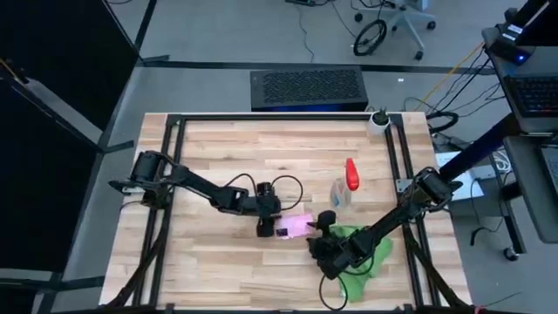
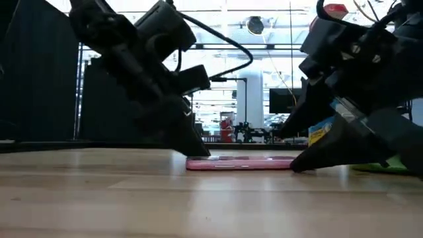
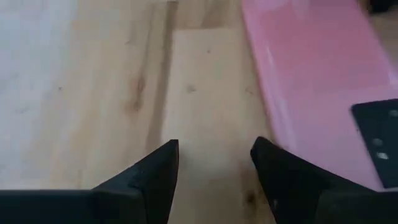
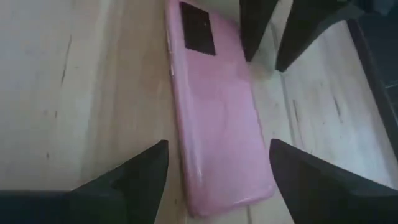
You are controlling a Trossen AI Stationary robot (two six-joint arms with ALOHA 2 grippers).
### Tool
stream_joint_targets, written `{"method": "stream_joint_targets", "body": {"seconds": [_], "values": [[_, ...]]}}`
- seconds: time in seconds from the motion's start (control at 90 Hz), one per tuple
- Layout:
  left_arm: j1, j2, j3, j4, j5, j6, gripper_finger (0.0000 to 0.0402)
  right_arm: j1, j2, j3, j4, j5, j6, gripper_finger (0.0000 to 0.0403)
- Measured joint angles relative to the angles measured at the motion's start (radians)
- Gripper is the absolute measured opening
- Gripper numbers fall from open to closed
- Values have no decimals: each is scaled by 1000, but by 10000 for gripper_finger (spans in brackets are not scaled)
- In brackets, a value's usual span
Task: Apply microfiber cloth
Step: Spray the back of the cellphone with the cleaning bottle
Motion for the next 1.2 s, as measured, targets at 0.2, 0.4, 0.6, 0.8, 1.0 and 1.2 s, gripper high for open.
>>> {"method": "stream_joint_targets", "body": {"seconds": [0.2,0.4,0.6,0.8,1.0,1.2], "values": [[-23,-34,-2,-36,31,32,198,-15,-7,2,3,-47,4,258],[-56,-190,-2,-78,-12,-35,198,-20,-78,0,-50,-48,25,258],[-164,-194,-2,-11,-37,-144,198,-86,-144,0,-174,-35,87,258],[-244,-69,-3,142,-93,-223,198,-182,-90,0,-156,-87,48,258],[-281,44,1,193,-105,-308,198,-187,-88,2,-165,-92,47,258],[-268,59,3,131,-251,-323,198,-162,-92,2,-173,-156,121,258]]}}
